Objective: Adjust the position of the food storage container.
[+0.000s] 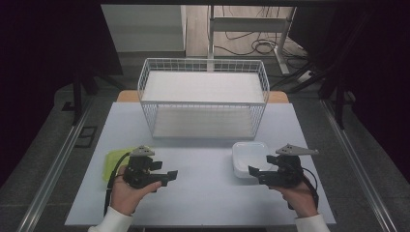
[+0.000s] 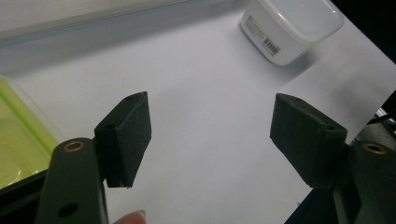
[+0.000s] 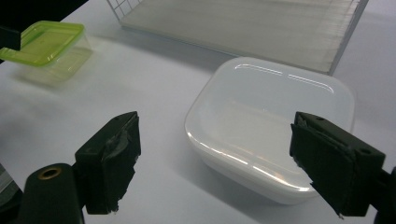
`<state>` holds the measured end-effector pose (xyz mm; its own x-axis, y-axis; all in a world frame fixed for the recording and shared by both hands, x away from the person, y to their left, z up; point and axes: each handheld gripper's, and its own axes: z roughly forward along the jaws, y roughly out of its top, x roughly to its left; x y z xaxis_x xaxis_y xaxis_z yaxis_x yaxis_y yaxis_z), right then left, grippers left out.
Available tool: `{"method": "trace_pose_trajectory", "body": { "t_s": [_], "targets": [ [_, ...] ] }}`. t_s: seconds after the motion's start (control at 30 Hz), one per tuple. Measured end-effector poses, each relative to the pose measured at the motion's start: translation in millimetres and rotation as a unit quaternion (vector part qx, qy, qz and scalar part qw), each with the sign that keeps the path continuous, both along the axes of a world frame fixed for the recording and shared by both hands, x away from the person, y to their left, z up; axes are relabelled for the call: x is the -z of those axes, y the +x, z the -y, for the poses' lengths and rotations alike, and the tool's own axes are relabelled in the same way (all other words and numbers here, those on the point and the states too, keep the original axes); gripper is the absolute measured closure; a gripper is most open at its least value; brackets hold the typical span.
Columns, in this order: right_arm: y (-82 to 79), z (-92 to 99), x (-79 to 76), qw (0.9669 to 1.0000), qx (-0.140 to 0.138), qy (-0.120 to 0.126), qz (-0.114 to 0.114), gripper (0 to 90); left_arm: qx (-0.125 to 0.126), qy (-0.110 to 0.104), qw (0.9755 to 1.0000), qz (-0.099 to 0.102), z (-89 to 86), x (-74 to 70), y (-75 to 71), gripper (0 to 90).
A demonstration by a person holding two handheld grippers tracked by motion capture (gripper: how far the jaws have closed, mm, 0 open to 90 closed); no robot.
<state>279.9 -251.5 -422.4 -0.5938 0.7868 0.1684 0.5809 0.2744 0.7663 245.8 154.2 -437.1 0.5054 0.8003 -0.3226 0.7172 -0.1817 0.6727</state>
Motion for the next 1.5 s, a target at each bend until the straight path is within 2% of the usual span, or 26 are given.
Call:
{"method": "trace_pose_trajectory", "body": {
  "t_s": [0.17, 0.23, 0.27, 0.37, 0.43, 0.5, 0.53, 0.67, 0.73, 0.77, 0.8, 0.87, 0.9, 0.93, 1.0, 1.03, 1.07, 1.13, 1.17, 1.2, 1.23, 1.27, 1.33, 1.37, 1.4, 1.5],
  "targets": [
    [1.2, -1.1, 3.1, 1.0000, -0.004, -0.004, -0.003, 17.2, -0.009, 0.001, 0.9999, 0.008, -3.2, -14.7, -0.6, 29.8],
    [3.8, -1.9, 5.4, 0.9999, 0.002, -0.008, -0.008, 17.4, -0.008, 0.012, 0.9999, 0.007, -6.3, -21.2, 0.0, 29.9],
    [3.9, -2.0, 5.4, 0.9999, 0.001, -0.008, -0.009, 17.5, -0.018, 0.016, 0.9997, 0.008, -12.5, -27.1, -0.3, 30.1],
    [2.7, -1.5, 3.8, 0.9999, 0.003, -0.008, -0.007, 18.1, -0.024, 0.014, 0.9996, 0.001, -20.9, -31.2, 0.1, 30.6],
    [2.3, -1.0, 2.1, 0.9999, 0.006, -0.007, -0.006, 18.4, -0.044, 0.015, 0.9989, -0.006, -36.1, -35.2, 2.6, 30.9],
    [2.2, -1.0, 1.6, 0.9999, 0.006, -0.007, -0.005, 18.4, -0.055, 0.015, 0.9984, -0.007, -41.7, -35.3, 3.6, 31.6],
    [2.0, -0.8, 0.9, 0.9999, 0.005, -0.008, -0.004, 18.5, -0.067, 0.014, 0.9976, -0.013, -51.9, -32.9, 6.0, 31.9],
    [2.7, 0.8, 1.6, 0.9999, 0.009, -0.010, -0.006, 18.9, -0.087, 0.013, 0.9956, -0.034, -71.9, -21.0, 11.0, 33.3],
    [3.6, 1.7, 2.8, 0.9998, 0.012, -0.011, -0.008, 19.2, -0.106, 0.012, 0.9935, -0.041, -83.6, -15.2, 13.4, 35.4],
    [4.2, 1.9, 3.7, 0.9998, 0.013, -0.012, -0.009, 19.4, -0.106, 0.012, 0.9935, -0.041, -83.6, -15.2, 13.4, 36.7],
    [4.8, 1.9, 4.4, 0.9998, 0.014, -0.013, -0.011, 19.4, -0.124, 0.016, 0.9911, -0.046, -95.3, -10.3, 16.2, 38.4],
    [5.2, 1.3, 5.1, 0.9998, 0.011, -0.012, -0.013, 19.4, -0.141, 0.017, 0.9886, -0.048, -106.4, -6.7, 17.8, 43.1],
    [5.2, 1.3, 5.1, 0.9998, 0.011, -0.012, -0.013, 19.4, -0.141, 0.017, 0.9886, -0.048, -106.4, -6.7, 17.8, 46.3],
    [4.8, 1.8, 3.7, 0.9999, 0.008, -0.004, -0.014, 19.5, -0.157, 0.015, 0.9862, -0.051, -117.8, -3.3, 18.3, 51.2],
    [4.6, 2.8, 3.0, 0.9999, 0.009, -0.004, -0.012, 19.7, -0.168, 0.019, 0.9838, -0.058, -127.8, 0.8, 18.7, 61.8],
    [4.6, 2.8, 3.0, 0.9999, 0.009, -0.004, -0.012, 19.7, -0.168, 0.019, 0.9838, -0.058, -127.8, 0.8, 18.7, 68.1],
    [4.5, 3.3, 3.2, 0.9998, 0.012, -0.005, -0.013, 19.7, -0.175, 0.021, 0.9824, -0.062, -132.8, 3.1, 18.7, 68.1],
    [5.1, 5.7, 5.6, 0.9997, 0.017, -0.011, -0.015, 19.7, -0.190, 0.028, 0.9791, -0.067, -148.2, 9.3, 17.4, 80.2],
    [5.5, 6.6, 6.5, 0.9996, 0.019, -0.012, -0.016, 19.7, -0.196, 0.028, 0.9777, -0.070, -154.2, 11.3, 16.6, 83.0],
    [5.7, 7.5, 7.1, 0.9996, 0.020, -0.013, -0.017, 19.8, -0.202, 0.028, 0.9762, -0.074, -160.5, 12.9, 15.7, 85.0],
    [5.6, 8.0, 7.3, 0.9995, 0.023, -0.012, -0.017, 19.8, -0.202, 0.028, 0.9762, -0.074, -160.5, 12.9, 15.7, 86.7],
    [5.4, 8.8, 7.2, 0.9996, 0.021, -0.011, -0.016, 19.7, -0.215, 0.032, 0.9730, -0.078, -173.5, 15.0, 13.6, 88.2],
    [4.8, 9.5, 6.5, 0.9996, 0.021, -0.012, -0.013, 19.7, -0.229, 0.033, 0.9696, -0.080, -184.5, 18.6, 11.7, 89.8],
    [4.8, 9.5, 6.5, 0.9996, 0.021, -0.012, -0.013, 19.7, -0.229, 0.033, 0.9696, -0.080, -184.5, 18.6, 11.7, 89.9],
    [4.8, 10.1, 6.2, 0.9996, 0.024, -0.012, -0.012, 19.8, -0.233, 0.039, 0.9677, -0.087, -191.7, 26.3, 11.9, 89.9],
    [5.2, 9.4, 6.2, 0.9996, 0.023, -0.011, -0.014, 19.7, -0.236, 0.044, 0.9646, -0.109, -199.6, 43.1, 16.0, 90.0]
  ]
}}
